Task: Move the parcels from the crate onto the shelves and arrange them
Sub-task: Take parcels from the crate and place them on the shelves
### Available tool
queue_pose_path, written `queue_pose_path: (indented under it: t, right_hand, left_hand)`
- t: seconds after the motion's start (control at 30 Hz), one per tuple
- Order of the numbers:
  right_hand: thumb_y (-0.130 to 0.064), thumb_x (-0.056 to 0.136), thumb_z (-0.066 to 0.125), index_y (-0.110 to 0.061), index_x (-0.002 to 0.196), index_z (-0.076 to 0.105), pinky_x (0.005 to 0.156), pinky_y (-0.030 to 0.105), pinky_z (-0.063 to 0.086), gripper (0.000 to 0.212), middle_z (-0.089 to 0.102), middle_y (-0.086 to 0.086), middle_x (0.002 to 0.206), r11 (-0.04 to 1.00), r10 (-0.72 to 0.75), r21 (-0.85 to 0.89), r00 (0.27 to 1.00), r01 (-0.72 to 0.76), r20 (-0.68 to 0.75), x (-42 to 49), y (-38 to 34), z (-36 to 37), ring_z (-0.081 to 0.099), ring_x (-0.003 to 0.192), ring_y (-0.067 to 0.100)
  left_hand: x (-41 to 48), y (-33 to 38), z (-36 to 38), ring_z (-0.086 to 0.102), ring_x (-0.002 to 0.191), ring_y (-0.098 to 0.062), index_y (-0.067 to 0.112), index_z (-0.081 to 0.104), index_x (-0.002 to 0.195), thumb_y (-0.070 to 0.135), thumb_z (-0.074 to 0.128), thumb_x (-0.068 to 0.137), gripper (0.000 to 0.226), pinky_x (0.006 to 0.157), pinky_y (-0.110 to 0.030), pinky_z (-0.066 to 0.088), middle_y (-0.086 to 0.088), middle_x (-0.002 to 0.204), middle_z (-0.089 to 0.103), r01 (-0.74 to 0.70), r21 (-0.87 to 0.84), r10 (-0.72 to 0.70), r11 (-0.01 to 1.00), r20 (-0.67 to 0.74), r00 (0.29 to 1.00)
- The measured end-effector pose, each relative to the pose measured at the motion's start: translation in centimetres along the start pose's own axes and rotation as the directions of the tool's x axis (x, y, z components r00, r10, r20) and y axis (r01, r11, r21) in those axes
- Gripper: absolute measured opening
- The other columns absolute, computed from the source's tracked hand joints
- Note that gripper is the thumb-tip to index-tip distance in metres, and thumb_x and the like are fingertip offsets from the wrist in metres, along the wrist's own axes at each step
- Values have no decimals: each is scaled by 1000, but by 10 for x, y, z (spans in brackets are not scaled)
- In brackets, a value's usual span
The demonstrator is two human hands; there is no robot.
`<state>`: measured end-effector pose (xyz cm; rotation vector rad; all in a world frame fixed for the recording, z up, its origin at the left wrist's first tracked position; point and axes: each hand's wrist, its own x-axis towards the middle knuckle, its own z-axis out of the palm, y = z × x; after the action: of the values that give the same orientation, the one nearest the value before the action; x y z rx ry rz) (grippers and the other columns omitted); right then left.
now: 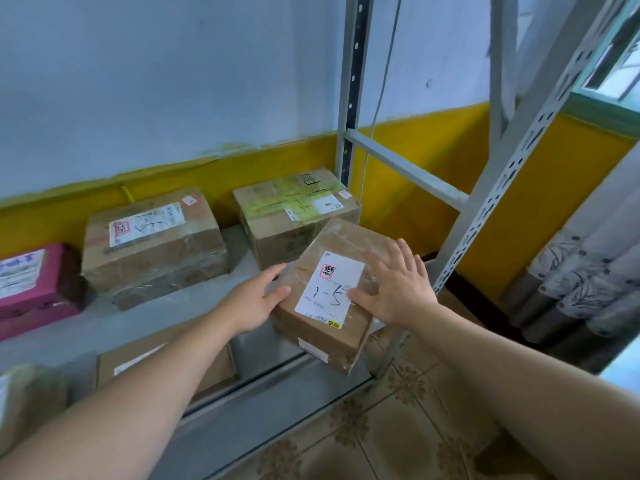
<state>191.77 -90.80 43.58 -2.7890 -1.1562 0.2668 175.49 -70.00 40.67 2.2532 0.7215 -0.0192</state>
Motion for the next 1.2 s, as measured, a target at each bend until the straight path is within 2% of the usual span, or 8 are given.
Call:
queue_pose_path:
  t: [0.07, 0.13, 0.33, 0.47, 0.63, 0.73, 0.9, 1.2]
  right_hand:
    - [-78, 88, 36, -37, 158, 8, 118, 46, -13, 86, -11, 2, 166, 992, -101, -70, 993, 106, 60, 11, -1, 1, -18, 151, 25]
    - [-73, 93, 31, -37, 158, 9, 120, 46, -12, 77, -7, 1, 167, 992, -116, -45, 988, 121, 102, 15, -7, 6, -13, 152, 23]
    - [-66, 96, 19, -31, 158, 13, 122, 51, -5, 72, 0, 7, 167, 992, 116, 56, 993, -115, 0, 1, -44, 24, -9, 152, 28]
    - [-73, 93, 19, -25, 157, 17, 121, 54, 3, 80, 9, 12, 165, 996, 81, -42, 997, -80, 15, 5, -46, 15, 0, 151, 33]
    - [-78, 89, 30, -35, 157, 10, 123, 49, -1, 82, 3, 3, 167, 974, -191, -104, 976, 201, 102, 27, -31, 1, -6, 153, 27]
    - [-78, 88, 26, -37, 156, 12, 122, 51, 1, 81, 6, 1, 166, 977, -187, -83, 978, 194, 88, 36, -33, 10, -3, 152, 28]
    - [-77, 89, 22, -33, 157, 9, 121, 55, -3, 82, 2, 6, 167, 988, -128, -69, 986, 136, 103, 38, -44, 13, -6, 152, 33]
    - [-81, 87, 20, -35, 158, 2, 122, 54, -2, 86, -5, 4, 167, 971, -214, -82, 966, 227, 143, 36, -33, 12, -9, 152, 33]
  left_hand:
    - [-11, -18, -2, 37, 140, -23, 32, 28, 151, 53, 37, 98, 57, 112, -39, 32, 3, 156, 33, 99, 95, -93, 991, -70, 993]
    - [-23, -41, -2, 29, 144, -24, 25, 30, 151, 59, 28, 95, 66, 115, -42, 27, -2, 158, 30, 171, 186, -151, 968, -118, 981]
    - [-55, -90, 20, 2, 150, -26, 28, 13, 155, 60, 30, 97, 68, 115, -59, 14, 1, 164, 2, 319, 449, -297, 835, -121, 947]
    - [-60, -97, 29, -10, 150, -25, 33, 7, 155, 61, 30, 96, 69, 114, -64, 7, 2, 164, -8, 351, 437, -319, 828, -147, 936]
    - [-71, -82, 43, -11, 149, -31, 35, 8, 154, 68, 27, 93, 71, 111, -68, 7, 2, 163, -9, 545, 339, -488, 767, -244, 838]
    - [-75, -78, 51, -14, 148, -31, 33, -3, 154, 69, 20, 93, 74, 113, -67, 5, 2, 162, -16, 598, 367, -547, 712, -244, 801]
    - [-75, -69, 58, -14, 148, -33, 39, -4, 153, 67, 20, 94, 69, 111, -70, 3, 3, 162, -16, 675, 307, -624, 671, -259, 738]
    - [-75, -70, 58, -18, 147, -35, 39, -16, 151, 67, 13, 94, 69, 112, -69, 0, 2, 160, -24, 664, 335, -634, 668, -210, 744]
